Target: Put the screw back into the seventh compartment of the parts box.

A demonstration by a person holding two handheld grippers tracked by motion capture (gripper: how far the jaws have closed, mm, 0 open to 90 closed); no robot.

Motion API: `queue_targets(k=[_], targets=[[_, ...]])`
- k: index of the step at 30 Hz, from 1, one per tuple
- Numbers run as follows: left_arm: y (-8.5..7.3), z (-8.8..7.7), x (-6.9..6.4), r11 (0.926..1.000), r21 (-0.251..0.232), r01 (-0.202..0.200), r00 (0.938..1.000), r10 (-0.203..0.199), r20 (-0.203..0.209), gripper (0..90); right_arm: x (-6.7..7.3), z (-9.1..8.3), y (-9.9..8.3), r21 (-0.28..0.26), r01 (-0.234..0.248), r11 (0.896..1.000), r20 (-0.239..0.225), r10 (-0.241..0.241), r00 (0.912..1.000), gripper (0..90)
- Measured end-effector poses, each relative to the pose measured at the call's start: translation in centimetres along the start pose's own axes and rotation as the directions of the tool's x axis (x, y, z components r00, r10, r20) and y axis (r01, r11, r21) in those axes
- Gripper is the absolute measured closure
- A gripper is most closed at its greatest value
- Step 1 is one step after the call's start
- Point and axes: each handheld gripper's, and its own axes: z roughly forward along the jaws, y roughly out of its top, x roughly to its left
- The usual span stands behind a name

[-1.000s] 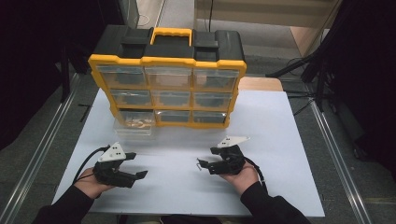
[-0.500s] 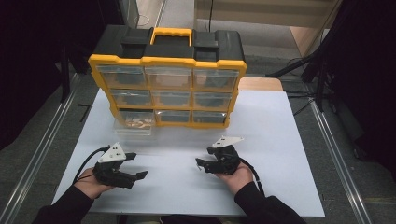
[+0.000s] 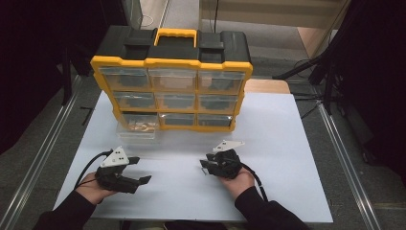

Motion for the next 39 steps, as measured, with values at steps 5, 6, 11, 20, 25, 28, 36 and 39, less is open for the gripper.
queue_targets(k=[5, 6, 11, 20, 25, 28, 36, 39], targets=[[-0.03, -0.01, 0.01, 1.0000, -0.003, 0.003, 1.0000, -0.003, -0.002, 20.7, 0.23, 0.20, -0.01, 0.008, 0.018, 1.000, 0.005, -0.018, 0.9998, 74.6], [-0.02, -0.02, 0.01, 1.0000, -0.004, 0.002, 1.0000, -0.002, -0.001, 20.7, 0.29, 0.27, -0.03, 0.019, 0.024, 1.000, 0.002, -0.024, 0.9997, 76.5], [0.02, -0.09, 0.01, 1.0000, -0.008, 0.002, 0.9999, -0.002, -0.010, 20.7, 0.50, 0.56, -0.14, 0.041, 0.034, 0.999, 0.013, -0.034, 0.9993, 79.3], [0.01, -0.05, 0.01, 1.0000, -0.007, 0.001, 1.0000, -0.001, -0.008, 20.7, 0.69, 0.63, -0.17, 0.043, 0.070, 0.997, 0.045, -0.071, 0.9965, 85.6], [0.00, -0.04, 0.02, 1.0000, -0.007, 0.002, 1.0000, -0.002, -0.008, 20.7, 0.71, 0.65, -0.12, 0.047, 0.067, 0.997, 0.051, -0.069, 0.9963, 87.5], [0.00, -0.05, 0.01, 1.0000, -0.005, 0.000, 1.0000, 0.000, -0.006, 20.7, 0.65, 0.66, -0.11, 0.045, 0.069, 0.997, 0.049, -0.071, 0.9962, 87.5], [0.01, -0.06, 0.01, 1.0000, -0.007, 0.002, 1.0000, -0.002, -0.008, 20.7, 0.42, 0.69, -0.04, 0.044, 0.055, 0.998, 0.033, -0.056, 0.9979, 87.7], [0.01, -0.02, 0.00, 1.0000, 0.000, 0.000, 1.0000, 0.000, -0.007, 20.7, 0.43, 0.69, 0.03, 0.048, 0.052, 0.998, 0.036, -0.054, 0.9979, 87.7]])
